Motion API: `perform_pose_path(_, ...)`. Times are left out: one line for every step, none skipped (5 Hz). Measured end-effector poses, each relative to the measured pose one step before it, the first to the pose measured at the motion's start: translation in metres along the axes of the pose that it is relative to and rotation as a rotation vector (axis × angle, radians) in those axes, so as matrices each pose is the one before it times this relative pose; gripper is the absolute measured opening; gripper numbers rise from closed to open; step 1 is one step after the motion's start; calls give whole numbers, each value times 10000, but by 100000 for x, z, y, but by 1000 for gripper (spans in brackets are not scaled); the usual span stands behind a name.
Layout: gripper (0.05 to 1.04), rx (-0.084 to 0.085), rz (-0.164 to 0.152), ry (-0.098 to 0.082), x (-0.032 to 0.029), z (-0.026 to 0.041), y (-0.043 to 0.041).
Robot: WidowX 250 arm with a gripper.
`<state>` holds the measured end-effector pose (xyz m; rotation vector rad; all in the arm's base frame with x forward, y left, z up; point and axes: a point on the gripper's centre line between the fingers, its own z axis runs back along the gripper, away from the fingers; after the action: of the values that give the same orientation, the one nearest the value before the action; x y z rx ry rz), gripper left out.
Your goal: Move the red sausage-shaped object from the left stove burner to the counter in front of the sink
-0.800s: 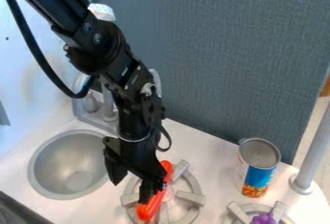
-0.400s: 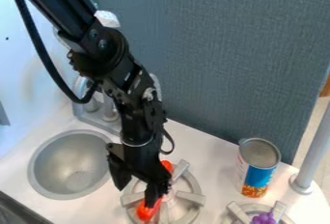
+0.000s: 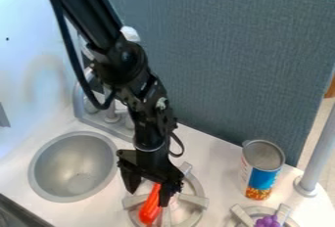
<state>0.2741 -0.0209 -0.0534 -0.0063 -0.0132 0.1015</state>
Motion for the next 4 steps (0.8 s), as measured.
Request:
perform_pose_path(999, 276, 535, 222, 1192, -1749, 70)
perform_pose_path(999, 91, 414, 149, 1500, -1055, -290)
perform_pose_path(950, 136, 131, 165, 630, -801, -56)
perform_pose_path(692, 169, 57, 165, -185, -820, 66)
